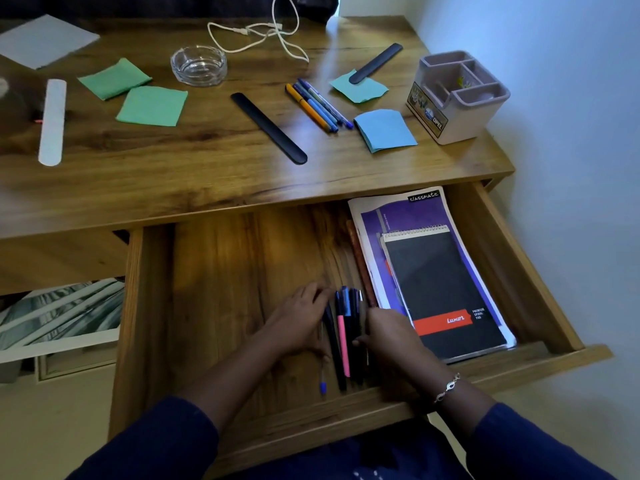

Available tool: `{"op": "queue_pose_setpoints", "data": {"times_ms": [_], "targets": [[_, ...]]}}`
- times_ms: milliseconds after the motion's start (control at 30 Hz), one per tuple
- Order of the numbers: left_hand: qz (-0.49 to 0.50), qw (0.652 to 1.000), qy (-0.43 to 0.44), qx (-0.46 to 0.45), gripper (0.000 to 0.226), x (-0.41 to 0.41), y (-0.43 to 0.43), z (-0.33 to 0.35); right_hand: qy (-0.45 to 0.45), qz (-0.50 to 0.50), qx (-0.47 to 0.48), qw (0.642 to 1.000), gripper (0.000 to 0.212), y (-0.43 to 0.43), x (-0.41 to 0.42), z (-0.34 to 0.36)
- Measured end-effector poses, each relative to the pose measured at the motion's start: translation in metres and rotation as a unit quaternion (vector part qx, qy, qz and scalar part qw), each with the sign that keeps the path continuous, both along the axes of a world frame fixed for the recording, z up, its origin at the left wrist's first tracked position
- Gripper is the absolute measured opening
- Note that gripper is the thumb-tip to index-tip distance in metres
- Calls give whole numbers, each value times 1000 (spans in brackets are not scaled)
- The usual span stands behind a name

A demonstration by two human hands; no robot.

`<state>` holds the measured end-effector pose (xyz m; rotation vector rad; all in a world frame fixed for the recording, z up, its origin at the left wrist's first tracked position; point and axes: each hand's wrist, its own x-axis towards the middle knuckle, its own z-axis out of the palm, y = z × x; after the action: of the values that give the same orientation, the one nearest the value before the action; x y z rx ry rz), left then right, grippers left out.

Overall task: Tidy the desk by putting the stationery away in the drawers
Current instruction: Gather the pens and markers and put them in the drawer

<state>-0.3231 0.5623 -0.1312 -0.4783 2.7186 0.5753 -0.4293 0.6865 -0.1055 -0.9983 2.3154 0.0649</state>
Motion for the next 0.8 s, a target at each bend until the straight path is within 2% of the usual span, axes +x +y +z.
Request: {"op": "queue_pose_setpoints", "data": {"times_ms": [133, 233, 267, 400, 600, 733, 800], "targets": [[27, 1000, 11, 11, 108, 6, 9, 0, -11, 21, 26, 999, 34, -3, -4, 0], [35, 999, 10, 12, 107, 4, 3, 3, -4, 4, -2, 1000, 18, -8, -14, 1], [33, 999, 5, 11, 107, 3, 0, 5, 5, -2, -19, 1000, 19, -11, -18, 1], [38, 999, -15, 27, 108, -1, 0, 9, 3, 58, -31, 998, 49, -23, -24, 0], [129, 986, 24, 98, 102, -1, 20, 4, -8, 111, -53, 992, 55, -21, -17, -11], [170, 976, 35, 134, 101, 0, 15, 7, -45, 96, -47, 993, 82, -24, -25, -10], [164, 978, 29, 125, 99, -2, 15, 7, -55, 114, -35, 991, 84, -28, -27, -9]]}}
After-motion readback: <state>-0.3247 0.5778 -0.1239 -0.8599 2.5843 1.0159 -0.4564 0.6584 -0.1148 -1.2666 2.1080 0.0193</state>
